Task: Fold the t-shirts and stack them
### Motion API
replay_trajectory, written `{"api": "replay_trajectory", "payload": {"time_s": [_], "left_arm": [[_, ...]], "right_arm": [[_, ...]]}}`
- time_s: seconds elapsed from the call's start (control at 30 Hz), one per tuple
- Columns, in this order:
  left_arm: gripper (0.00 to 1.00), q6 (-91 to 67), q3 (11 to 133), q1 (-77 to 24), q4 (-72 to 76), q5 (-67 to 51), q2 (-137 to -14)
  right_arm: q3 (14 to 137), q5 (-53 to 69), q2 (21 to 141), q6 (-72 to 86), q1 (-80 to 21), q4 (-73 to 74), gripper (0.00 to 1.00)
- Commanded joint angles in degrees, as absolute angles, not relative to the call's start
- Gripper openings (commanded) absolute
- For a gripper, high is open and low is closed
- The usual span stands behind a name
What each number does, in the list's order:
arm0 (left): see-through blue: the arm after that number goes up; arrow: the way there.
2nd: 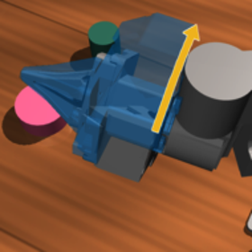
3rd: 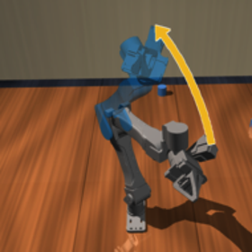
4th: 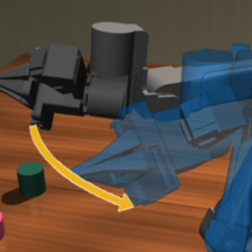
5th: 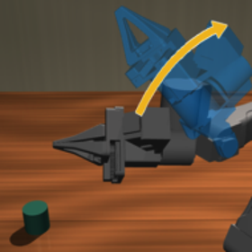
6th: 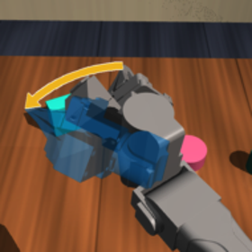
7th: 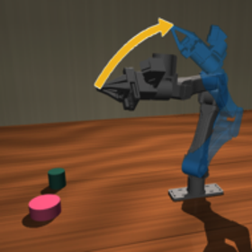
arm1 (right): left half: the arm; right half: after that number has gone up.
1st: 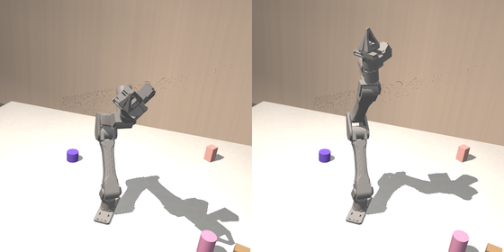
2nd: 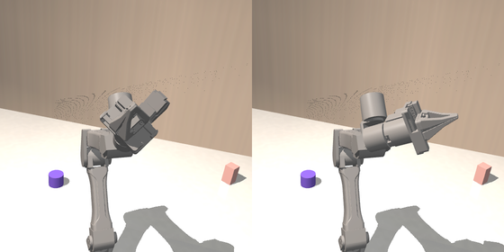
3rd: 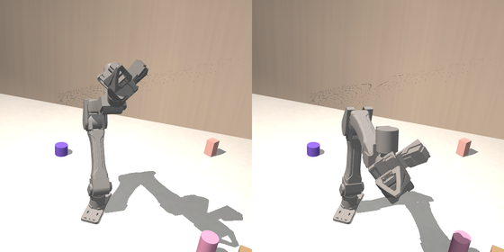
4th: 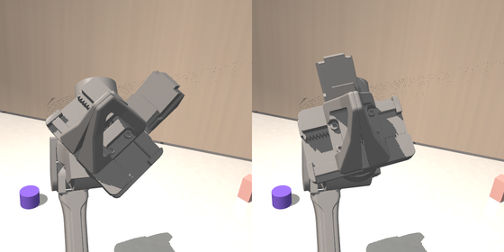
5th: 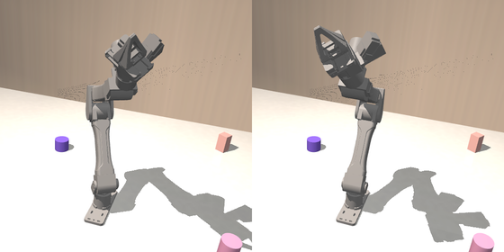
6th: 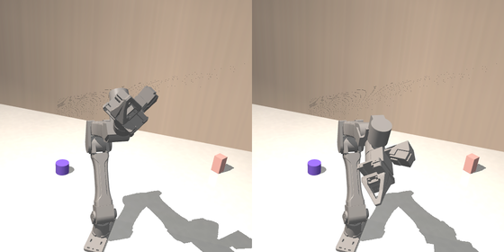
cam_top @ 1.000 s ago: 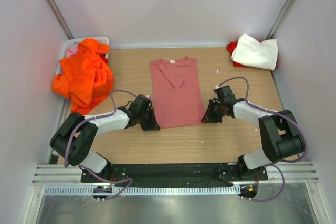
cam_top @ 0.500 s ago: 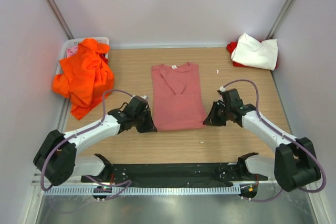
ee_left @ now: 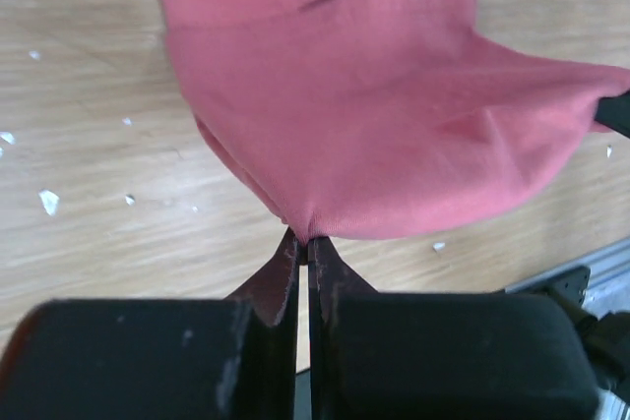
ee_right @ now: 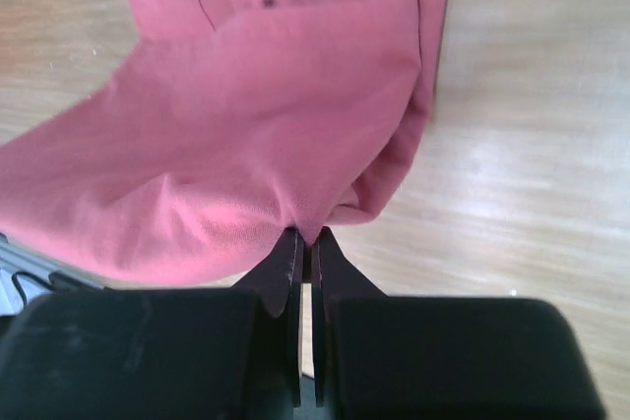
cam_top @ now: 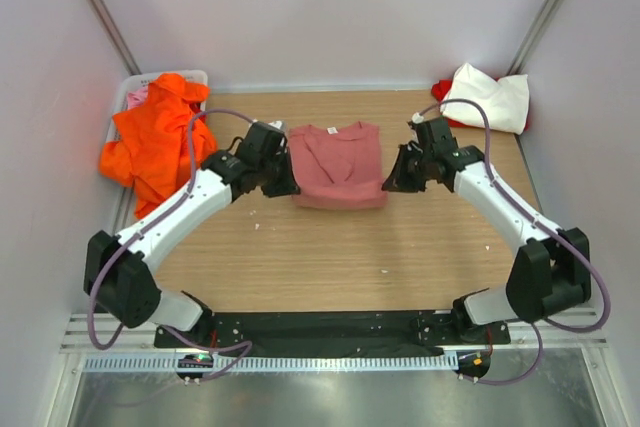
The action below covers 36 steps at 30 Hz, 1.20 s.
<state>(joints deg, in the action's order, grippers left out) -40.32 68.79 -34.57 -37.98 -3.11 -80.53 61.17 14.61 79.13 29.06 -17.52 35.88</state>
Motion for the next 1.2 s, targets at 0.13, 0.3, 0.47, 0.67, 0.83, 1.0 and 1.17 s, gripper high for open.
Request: {"api": "replay_trajectory", "payload": {"time_s": [0.13, 0.3, 0.47, 0.67, 0.83, 1.0, 1.17], "left_arm": [[0.0, -34.19, 80.75, -26.72, -42.01, -7.64, -90.43], [0.0, -31.64, 88.58, -23.21, -44.03, -10.36, -98.69], [0.0, -30.67, 102.89, -19.26, -47.71, -11.77, -109.23], [0.28, -34.62, 135.13, -12.23, -54.65, -18.88, -136.9], [0.85, -38.93, 150.31, -9.32, -56.53, -22.15, -147.24], [0.91, -38.24, 126.6, -9.49, -44.65, -19.52, -132.64], [0.88, -33.24, 122.35, -10.54, -50.7, -17.14, -126.32]], "right_arm": [[77.49, 10.55, 90.87, 25.23, -16.7, 38.85, 0.01], [87.43, 9.49, 98.25, 23.65, -16.0, 41.91, 0.01], [103.42, 7.91, 110.87, 23.64, -14.59, 44.56, 0.01], [141.1, 12.88, 139.67, 27.33, -11.44, 48.0, 0.81], [142.81, 20.57, 141.0, 28.49, -8.88, 40.62, 1.0], [109.84, 20.39, 121.59, 27.6, -8.88, 23.83, 1.0], [99.77, 20.74, 117.16, 26.81, -8.79, 21.62, 1.0]]}}
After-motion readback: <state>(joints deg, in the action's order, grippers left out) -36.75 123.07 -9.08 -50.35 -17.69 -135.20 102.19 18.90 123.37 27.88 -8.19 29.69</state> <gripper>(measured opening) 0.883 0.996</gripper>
